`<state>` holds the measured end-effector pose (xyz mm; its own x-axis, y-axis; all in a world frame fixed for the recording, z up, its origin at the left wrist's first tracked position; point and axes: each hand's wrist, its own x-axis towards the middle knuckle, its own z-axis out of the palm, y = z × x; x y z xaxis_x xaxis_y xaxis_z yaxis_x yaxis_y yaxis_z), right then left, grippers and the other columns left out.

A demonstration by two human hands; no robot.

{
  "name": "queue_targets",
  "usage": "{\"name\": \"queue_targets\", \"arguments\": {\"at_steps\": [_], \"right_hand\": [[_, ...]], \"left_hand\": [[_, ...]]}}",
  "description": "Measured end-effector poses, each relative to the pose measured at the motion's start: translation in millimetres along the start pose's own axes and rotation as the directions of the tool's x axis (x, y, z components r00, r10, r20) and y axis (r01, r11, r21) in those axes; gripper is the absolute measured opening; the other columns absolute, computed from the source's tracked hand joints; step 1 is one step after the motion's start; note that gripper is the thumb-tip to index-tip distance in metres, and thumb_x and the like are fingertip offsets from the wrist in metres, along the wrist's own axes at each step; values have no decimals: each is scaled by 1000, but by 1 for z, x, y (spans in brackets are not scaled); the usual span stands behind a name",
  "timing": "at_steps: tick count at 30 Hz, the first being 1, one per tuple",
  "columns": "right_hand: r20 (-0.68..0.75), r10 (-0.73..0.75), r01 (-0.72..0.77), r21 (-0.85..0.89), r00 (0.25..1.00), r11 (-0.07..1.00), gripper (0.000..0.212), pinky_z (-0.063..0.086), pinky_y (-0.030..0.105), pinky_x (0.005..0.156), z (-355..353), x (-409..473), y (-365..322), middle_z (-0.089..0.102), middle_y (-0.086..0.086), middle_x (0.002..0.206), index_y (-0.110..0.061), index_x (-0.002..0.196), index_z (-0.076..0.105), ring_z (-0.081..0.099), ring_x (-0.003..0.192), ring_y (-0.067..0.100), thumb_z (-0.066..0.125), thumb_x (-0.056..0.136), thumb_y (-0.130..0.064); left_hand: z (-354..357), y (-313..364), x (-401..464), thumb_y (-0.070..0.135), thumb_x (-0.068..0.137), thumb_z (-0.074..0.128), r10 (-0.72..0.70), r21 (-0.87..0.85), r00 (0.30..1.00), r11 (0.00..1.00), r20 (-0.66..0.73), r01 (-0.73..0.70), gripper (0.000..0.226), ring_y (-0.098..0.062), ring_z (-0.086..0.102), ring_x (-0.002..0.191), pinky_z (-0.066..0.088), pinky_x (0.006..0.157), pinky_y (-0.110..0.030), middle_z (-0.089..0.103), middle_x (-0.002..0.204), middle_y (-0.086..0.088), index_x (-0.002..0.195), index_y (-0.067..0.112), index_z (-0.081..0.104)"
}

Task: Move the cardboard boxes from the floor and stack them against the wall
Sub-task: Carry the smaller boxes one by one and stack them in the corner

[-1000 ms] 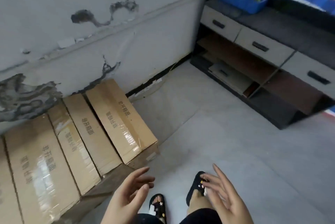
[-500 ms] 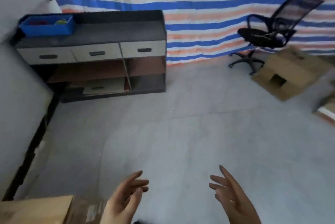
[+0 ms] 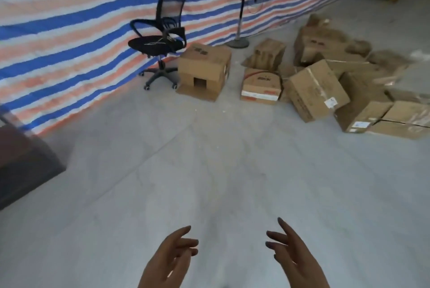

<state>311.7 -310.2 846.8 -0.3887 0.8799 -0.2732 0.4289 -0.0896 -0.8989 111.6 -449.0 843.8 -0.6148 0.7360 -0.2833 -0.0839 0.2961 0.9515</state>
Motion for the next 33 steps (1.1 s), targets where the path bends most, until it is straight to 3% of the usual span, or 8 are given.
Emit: {"name": "queue_targets", "arguments": {"at_steps": [12, 15, 18, 23, 26, 28, 32, 33], "right_hand": [[-223, 118, -98, 95, 968, 991, 79, 47, 6, 66, -55, 135, 7, 68, -28, 88, -78, 86, 48, 68, 81, -2, 61, 85, 0], [-302, 109, -71, 135, 947, 988, 70, 51, 13, 75, -64, 198, -10, 69, -27, 91, -71, 94, 54, 68, 83, -1, 60, 87, -1], [-353, 106, -38, 193, 930, 980, 49, 52, 32, 85, -70, 257, -33, 69, -25, 96, -46, 114, 55, 69, 87, 2, 55, 90, -3], [-378, 163, -73, 241, 911, 968, 53, 50, 12, 77, -78, 328, -52, 68, -27, 93, -51, 114, 57, 68, 87, 1, 56, 90, -4], [-422, 211, -93, 282, 881, 955, 42, 53, 27, 85, -92, 363, -63, 70, -24, 92, -50, 111, 59, 69, 85, 1, 66, 86, -17], [-447, 226, -94, 299, 866, 950, 47, 52, 37, 87, -106, 392, -68, 70, -23, 95, -44, 114, 54, 69, 86, 2, 72, 72, -53], [-462, 256, -117, 308, 849, 944, 39, 50, 47, 92, -138, 463, -69, 70, -21, 97, -42, 115, 52, 69, 88, 5, 59, 89, -15], [-457, 251, -107, 317, 853, 942, 37, 50, 46, 92, -147, 482, -72, 70, -21, 97, -42, 115, 52, 69, 89, 6, 63, 87, -22]], "left_hand": [[100, 44, 180, -17, 86, 44, 8, 70, 968, 997, 251, -27, 74, -14, 70, 75, 51, 68, -11, 74, 90, 3, 82, 53, 69], [117, 79, 248, -11, 87, 48, 69, 68, 955, 993, 287, -92, 48, -18, 70, 79, 51, 69, -11, 74, 90, 4, 90, 30, 73], [136, 119, 315, 6, 85, 52, 118, 41, 943, 990, 313, -138, 34, -15, 70, 79, 52, 73, -13, 74, 92, 3, 91, 34, 71], [170, 154, 403, 6, 84, 54, 127, 35, 912, 988, 391, -153, 39, -17, 70, 79, 52, 73, -15, 74, 92, -2, 89, 39, 74], [193, 163, 445, -14, 88, 47, 96, 75, 894, 987, 438, -143, 61, -16, 71, 78, 51, 70, -13, 74, 91, 0, 88, 42, 71], [213, 172, 472, -3, 86, 53, 84, 97, 887, 985, 454, -143, 56, -15, 71, 77, 51, 70, -12, 73, 92, 3, 86, 51, 69], [262, 195, 537, 13, 79, 53, 78, 121, 868, 980, 491, -157, 45, -12, 70, 80, 51, 72, -12, 73, 95, 6, 82, 56, 67], [277, 200, 555, 16, 78, 52, 85, 116, 861, 980, 501, -164, 43, -12, 70, 81, 51, 74, -13, 73, 95, 6, 83, 56, 67]]}}
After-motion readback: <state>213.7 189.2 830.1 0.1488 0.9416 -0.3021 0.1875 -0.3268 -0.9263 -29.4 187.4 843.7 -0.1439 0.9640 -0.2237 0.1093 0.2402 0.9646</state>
